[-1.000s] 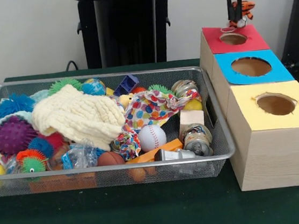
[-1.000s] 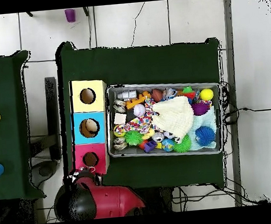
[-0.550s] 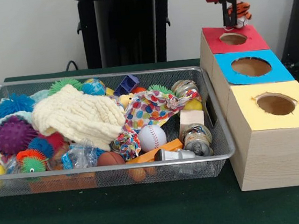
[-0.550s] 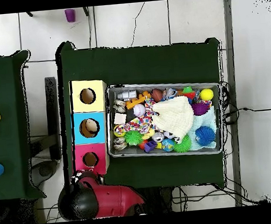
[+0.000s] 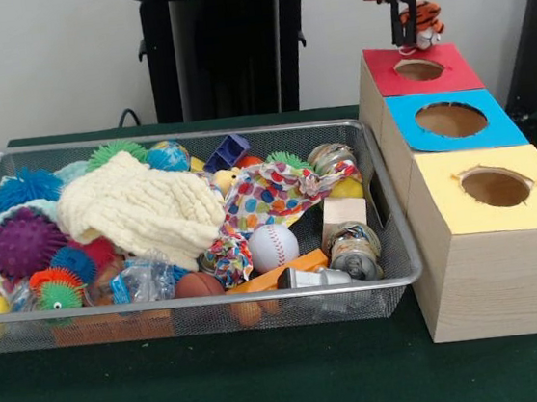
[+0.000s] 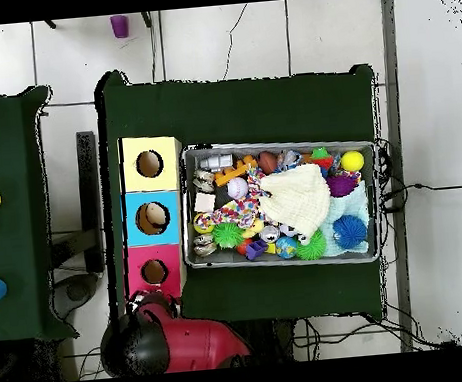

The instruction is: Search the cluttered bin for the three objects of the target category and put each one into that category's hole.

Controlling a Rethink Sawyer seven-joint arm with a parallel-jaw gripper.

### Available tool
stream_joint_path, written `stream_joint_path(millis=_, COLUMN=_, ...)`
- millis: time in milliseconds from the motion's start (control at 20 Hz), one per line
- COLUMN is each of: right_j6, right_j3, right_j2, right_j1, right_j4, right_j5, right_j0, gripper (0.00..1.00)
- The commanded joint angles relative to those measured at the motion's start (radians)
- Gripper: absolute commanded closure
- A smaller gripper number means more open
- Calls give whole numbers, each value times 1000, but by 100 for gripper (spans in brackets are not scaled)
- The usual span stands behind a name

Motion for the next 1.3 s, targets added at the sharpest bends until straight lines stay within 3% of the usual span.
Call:
stream_joint_path(millis=50, right_j6=212, right_j3=-150, right_j2=-58, right_j1=-14, right_j4=70, right_j5=175, right_j0=34, gripper=100)
stream_joint_path(millis=950, right_j6=226, right_j3=-205, right_j2=-39, right_j1=111, right_j4=149, right_j5=39, right_j0=91, gripper=100)
stream_joint_path(millis=1300, right_j6=189, right_j3=-252, right_j2=-85, right_j1=112, right_j4=130, right_j5=109, right_j0=84, gripper=100)
